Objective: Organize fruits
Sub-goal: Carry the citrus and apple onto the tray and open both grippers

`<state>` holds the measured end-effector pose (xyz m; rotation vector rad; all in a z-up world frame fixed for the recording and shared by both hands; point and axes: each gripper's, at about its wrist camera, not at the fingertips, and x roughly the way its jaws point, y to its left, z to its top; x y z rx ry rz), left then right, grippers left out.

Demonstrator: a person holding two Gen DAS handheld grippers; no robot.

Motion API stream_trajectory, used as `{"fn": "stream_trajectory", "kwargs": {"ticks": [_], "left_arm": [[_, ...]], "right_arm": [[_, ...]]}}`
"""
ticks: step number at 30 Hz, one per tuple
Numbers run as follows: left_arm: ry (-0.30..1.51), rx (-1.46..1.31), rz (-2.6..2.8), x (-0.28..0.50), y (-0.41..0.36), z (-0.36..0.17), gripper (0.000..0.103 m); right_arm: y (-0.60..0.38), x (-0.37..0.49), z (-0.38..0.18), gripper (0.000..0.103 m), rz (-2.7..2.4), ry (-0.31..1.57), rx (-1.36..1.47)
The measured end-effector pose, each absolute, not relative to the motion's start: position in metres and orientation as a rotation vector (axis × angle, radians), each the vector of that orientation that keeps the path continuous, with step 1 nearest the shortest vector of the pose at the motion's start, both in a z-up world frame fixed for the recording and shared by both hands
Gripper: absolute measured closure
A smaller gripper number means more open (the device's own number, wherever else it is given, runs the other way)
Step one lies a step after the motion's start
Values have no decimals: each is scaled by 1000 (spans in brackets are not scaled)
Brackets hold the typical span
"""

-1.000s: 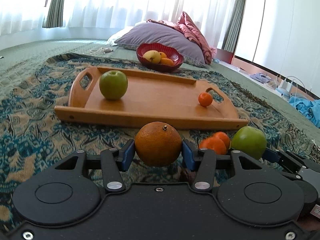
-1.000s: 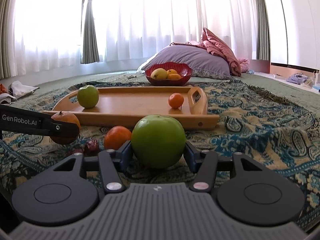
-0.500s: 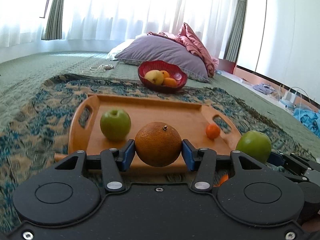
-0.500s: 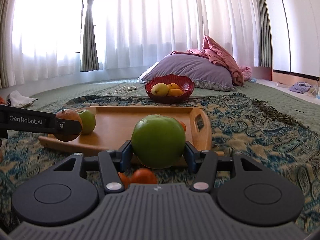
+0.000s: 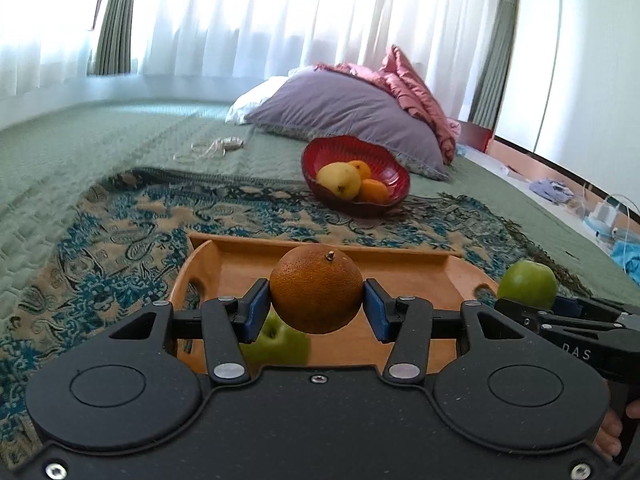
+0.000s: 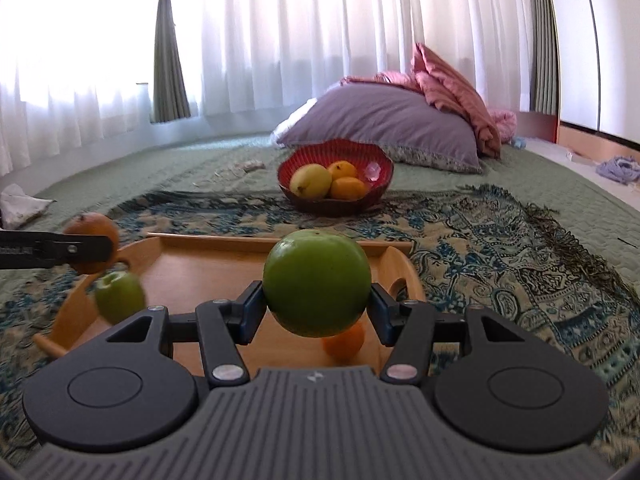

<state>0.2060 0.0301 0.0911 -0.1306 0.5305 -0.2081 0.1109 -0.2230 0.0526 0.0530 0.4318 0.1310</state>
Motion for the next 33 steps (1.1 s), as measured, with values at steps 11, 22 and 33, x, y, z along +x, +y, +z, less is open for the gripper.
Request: {"fn": "stream_trajectory", "kwargs": {"ticks": [11,22,33], "left_arm": [[669,-153,-167,273,40,68,55],[765,-131,-113,311,37,48,55],[794,-110,-98,317,35,39,55]], "right_arm": [[-237,176,41,45,134,570,161],[-233,204,28,45,112,666,136],[-230,211,21,45,115,707,107]]}}
